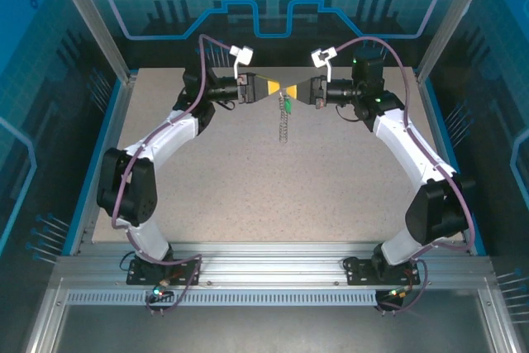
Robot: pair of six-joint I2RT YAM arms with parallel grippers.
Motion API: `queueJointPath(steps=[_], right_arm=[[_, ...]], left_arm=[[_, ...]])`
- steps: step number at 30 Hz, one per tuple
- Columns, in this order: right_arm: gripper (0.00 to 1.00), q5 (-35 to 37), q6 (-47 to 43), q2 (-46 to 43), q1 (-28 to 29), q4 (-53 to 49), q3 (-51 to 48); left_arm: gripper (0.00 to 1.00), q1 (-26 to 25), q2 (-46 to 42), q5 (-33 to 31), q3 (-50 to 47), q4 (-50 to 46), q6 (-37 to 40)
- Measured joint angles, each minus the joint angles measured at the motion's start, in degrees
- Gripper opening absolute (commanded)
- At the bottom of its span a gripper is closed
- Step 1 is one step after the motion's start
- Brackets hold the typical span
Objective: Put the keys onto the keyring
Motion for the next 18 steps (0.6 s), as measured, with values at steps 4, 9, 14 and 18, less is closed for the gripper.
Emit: queueJointPath(steps=[4,9,14,18], right_arm=[[0.0,0.0,0.0,0.0,0.0,0.0,0.0],[0.0,0.0,0.0,0.0,0.0,0.0,0.0],[0.0,0.0,0.0,0.0,0.0,0.0,0.0],[0.0,0.0,0.0,0.2,0.0,0.0,0.0]], left_arm=[[0.44,-0.3,0.3,0.4,0.1,0.0,0.0],[0.41,-0.8,0.8,0.5,0.7,-0.1,0.0],[0.36,-1.5,0.8,0.7,0.7,-0.6,0.2],[0.31,-1.9,0.8,0.8,1.1,-1.2,0.5]])
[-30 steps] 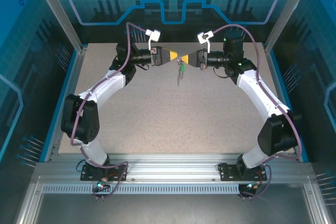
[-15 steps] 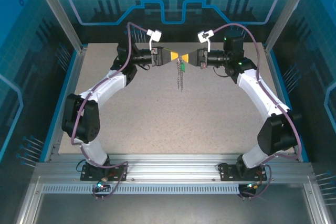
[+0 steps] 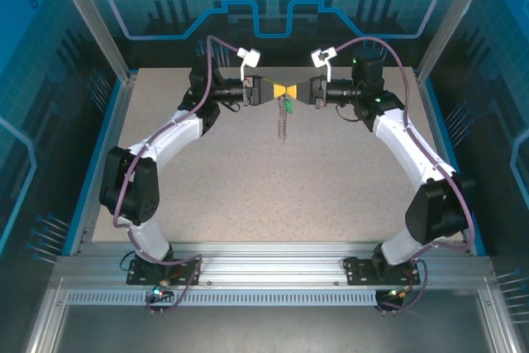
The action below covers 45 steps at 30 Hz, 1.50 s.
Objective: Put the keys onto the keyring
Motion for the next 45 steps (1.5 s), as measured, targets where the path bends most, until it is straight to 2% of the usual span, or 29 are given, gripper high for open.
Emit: queueJointPath(steps=[5,14,20,36,45], right_arm=[[0.0,0.0,0.0,0.1,0.0,0.0,0.0],[0.0,0.0,0.0,0.1,-0.1,0.0,0.0],[0.0,0.0,0.0,0.1,-0.7,0.0,0.0],[0.0,0.0,0.0,0.1,-0.8,0.1,0.0],[0.0,0.0,0.0,0.1,-0.8,0.1,0.0]], left_arm=[[0.24,0.0,0.0,0.0,0.4,-0.3,0.2],[0.26,0.0,0.0,0.0,0.4,-0.4,1.1],[0.23,0.0,0.0,0.0,0.4,-0.4,1.5],[0.25,-0.4,0.0,0.0,0.4,-2.8,3.2],[0.19,-1.0,0.0,0.0,0.5,-4.3,4.6]])
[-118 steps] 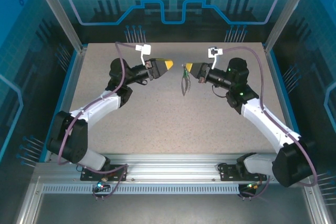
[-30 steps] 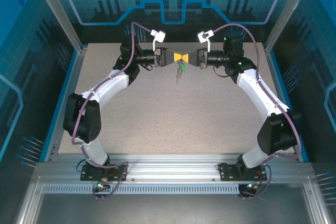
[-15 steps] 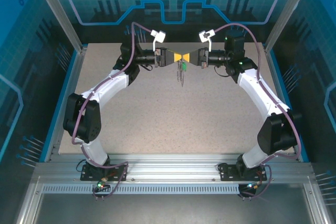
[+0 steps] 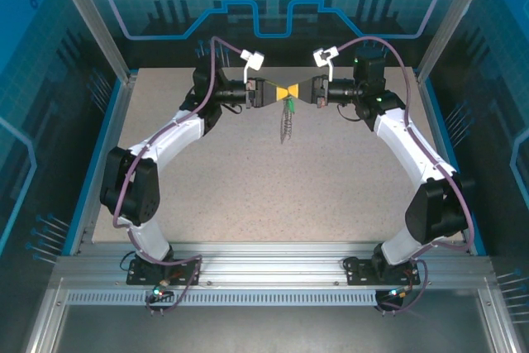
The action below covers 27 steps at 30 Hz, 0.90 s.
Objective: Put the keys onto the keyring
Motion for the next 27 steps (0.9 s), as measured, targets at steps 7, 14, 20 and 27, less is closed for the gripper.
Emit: queueJointPath(steps=[7,14,20,27], right_arm=[[0.0,0.0,0.0,0.0,-0.2,0.0,-0.1],[0.02,0.2,0.1,-0.2,-0.5,0.6,-0.8],[0.26,4.1,3.0,-7.3,-1.9,3.9,-9.0],[0.53,14.2,7.0,-20.5,-2.4,7.8,-23.1]], left_arm=[[0.0,-0.1,0.0,0.2,0.0,-0.5,0.8],[0.0,-0.2,0.0,-0.1,0.0,-0.9,1.0],[0.0,-1.2,0.0,-0.6,0.0,-0.8,1.0],[0.0,-0.9,-1.9,-1.9,-2.5,3.0,-2.1]])
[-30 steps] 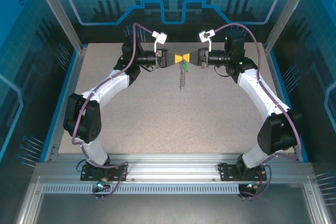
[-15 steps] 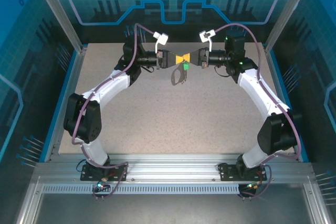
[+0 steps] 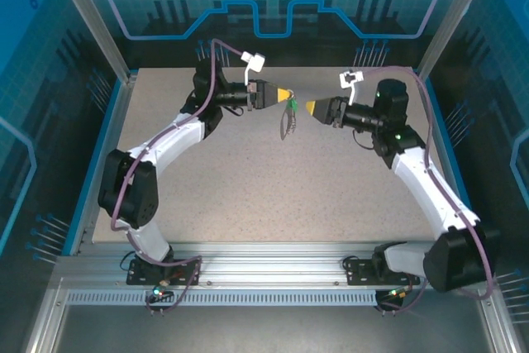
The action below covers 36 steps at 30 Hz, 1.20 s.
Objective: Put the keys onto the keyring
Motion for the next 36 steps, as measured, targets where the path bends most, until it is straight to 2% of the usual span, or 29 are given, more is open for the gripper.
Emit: queueJointPath(steps=[4,14,21,29,32,36], right_arm=[[0.58,7.1,0.6,-5.0,3.0,0.5,-6.0],[0.59,19.7,-0.5,-10.1,12.1,1.6,-10.8],[0.59,23.7,-2.6,-8.1,14.4,1.2,-8.7],[0.58,24.8,-5.0,-4.1,15.5,1.2,-3.2],[0.53,25.0,-5.8,-2.5,15.7,1.2,-2.0],[0.34,24.9,-6.9,-1.1,15.8,0.7,-1.2]], left_arm=[[0.0,0.0,-2.2,-0.9,-2.0,1.4,-1.3],[0.0,-1.1,-7.0,-3.2,-6.6,2.8,-1.5],[0.0,-1.6,-7.5,-3.8,-7.6,2.4,-1.4],[0.0,-2.3,-7.9,-4.2,-7.6,2.3,-1.3],[0.0,-2.4,-7.9,-4.3,-7.6,2.1,-1.3],[0.0,-2.4,-7.9,-4.7,-7.6,1.9,-1.3]])
